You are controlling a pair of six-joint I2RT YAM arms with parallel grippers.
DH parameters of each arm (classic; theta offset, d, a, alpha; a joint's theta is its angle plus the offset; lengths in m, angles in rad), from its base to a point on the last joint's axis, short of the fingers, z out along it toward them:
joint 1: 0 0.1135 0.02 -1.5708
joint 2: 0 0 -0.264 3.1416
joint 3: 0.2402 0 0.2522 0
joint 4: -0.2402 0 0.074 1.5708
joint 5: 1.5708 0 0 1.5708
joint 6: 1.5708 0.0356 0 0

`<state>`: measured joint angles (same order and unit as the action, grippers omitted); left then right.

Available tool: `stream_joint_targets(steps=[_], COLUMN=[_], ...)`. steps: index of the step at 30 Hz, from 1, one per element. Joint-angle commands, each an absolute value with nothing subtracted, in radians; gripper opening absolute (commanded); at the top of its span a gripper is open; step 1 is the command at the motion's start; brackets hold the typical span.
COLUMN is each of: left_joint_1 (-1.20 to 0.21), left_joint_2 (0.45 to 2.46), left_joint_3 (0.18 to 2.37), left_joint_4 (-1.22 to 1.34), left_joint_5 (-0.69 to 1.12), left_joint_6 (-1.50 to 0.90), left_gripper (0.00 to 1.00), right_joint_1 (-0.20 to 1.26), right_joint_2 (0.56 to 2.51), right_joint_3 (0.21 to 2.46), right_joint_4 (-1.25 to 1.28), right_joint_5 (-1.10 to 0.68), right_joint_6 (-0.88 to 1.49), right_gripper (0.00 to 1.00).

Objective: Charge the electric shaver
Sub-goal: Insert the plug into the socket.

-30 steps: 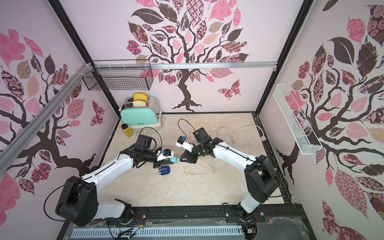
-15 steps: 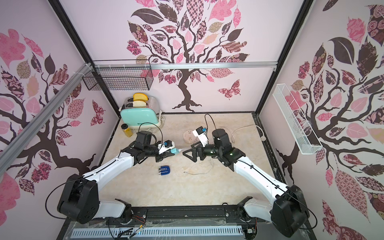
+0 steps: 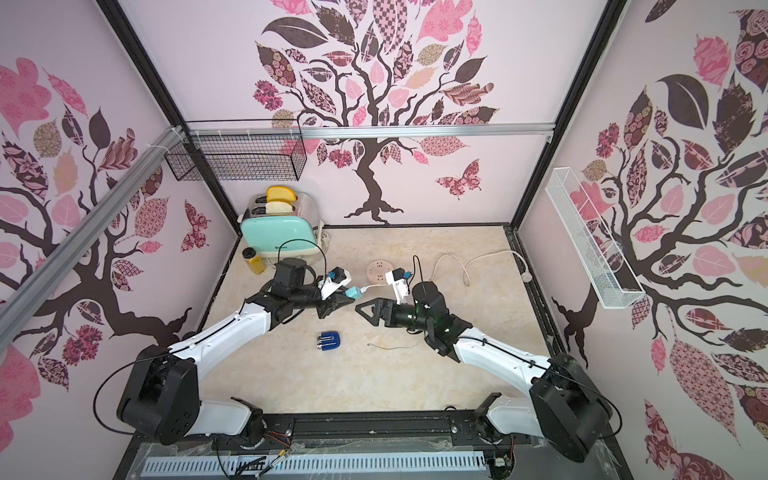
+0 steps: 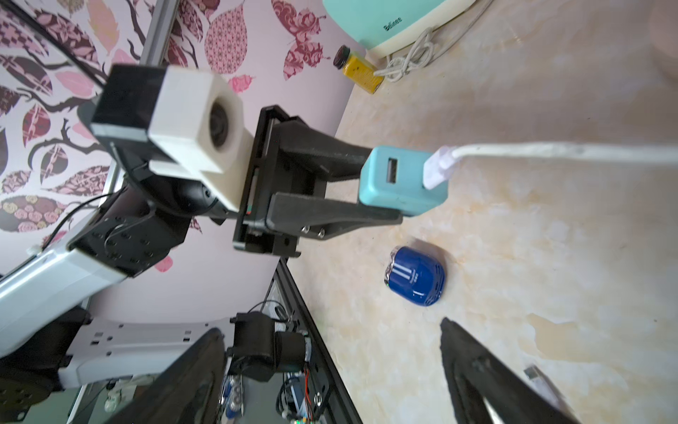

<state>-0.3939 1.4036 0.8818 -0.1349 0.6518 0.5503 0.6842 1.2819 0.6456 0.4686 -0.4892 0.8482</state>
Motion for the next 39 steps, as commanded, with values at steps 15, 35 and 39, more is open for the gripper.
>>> stream_joint_targets(steps=[15, 35, 39], left_joint_1=[-0.400, -0.403, -0.403], left_joint_2=[1.447, 1.442, 1.448], left_joint_3=[0.945, 0.945, 0.950], left_joint_4=[-0.135, -0.156, -0.159], left_joint_5=[0.739, 0.753, 0.753], left_joint_6=[0.421, 0.437, 0.433], left_gripper=[0.00, 0.00, 0.00], right_joint_1=[0.712, 0.767, 0.773], right_joint_2=[1.431, 1.516, 1.521], right_joint_3=[0.687, 0.724, 0.726], right_joint_4=[0.718, 0.754, 0.750], right_joint_5=[-0.267, -0.118, -0.109], right_joint_6=[0.932, 0.962, 0.965], right_gripper=[0.88, 0.75, 0.74])
